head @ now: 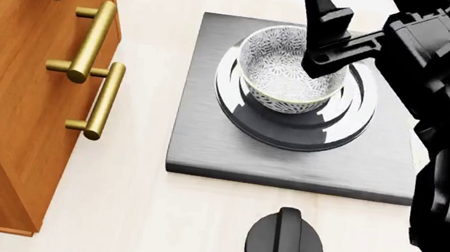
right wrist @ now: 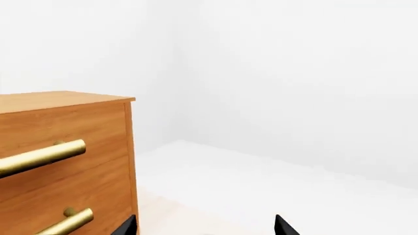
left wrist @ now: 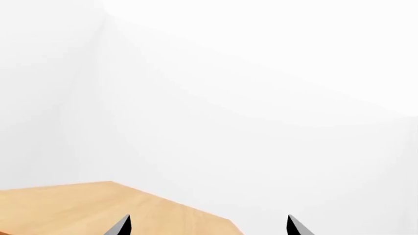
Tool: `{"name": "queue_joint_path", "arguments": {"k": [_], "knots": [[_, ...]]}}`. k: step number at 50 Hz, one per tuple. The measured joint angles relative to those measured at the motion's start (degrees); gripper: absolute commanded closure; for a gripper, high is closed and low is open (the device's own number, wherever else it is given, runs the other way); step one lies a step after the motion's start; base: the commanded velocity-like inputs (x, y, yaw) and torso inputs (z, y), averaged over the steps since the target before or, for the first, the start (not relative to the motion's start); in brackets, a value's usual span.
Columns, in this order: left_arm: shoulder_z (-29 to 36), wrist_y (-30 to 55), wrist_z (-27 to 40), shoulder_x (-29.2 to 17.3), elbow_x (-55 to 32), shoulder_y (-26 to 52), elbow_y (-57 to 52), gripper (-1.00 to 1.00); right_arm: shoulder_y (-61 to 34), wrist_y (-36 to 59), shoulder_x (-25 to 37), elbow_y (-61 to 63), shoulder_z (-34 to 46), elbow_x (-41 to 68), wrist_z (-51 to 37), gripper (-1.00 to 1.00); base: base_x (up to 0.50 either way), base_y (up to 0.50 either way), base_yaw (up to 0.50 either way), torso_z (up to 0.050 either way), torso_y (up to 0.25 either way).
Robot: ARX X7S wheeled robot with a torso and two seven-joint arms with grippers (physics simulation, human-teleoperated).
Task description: Put the bowl on the stove.
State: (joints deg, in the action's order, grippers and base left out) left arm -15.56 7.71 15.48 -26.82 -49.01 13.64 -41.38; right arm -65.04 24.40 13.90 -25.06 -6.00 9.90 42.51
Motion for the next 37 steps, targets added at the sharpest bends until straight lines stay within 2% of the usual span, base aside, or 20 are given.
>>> {"name": "queue_joint_path", "arguments": {"k": [7,16,37], "knots": [[0.03,-0.05,0.06,-0.14,-0.09,-0.02,-0.16,-1.0,8.76,2.82,0.74,15.73,-5.41,3.8,-0.68,-1.0,0.0,0.0,0.0,0.0,0.0],[-0.01,-0.02,0.28,-0.39,-0.4,0.08,-0.35,-1.0,16.59,-0.31,-2.04,30.22,-15.3,11.87,-0.63,-1.0,0.0,0.0,0.0,0.0,0.0],[-0.85,0.21,1.42,-1.45,-1.9,0.79,-1.23,-1.0,26.07,-4.51,-5.62,47.53,-26.47,24.02,-0.98,-1.0,0.0,0.0,0.0,0.0,0.0]]}}
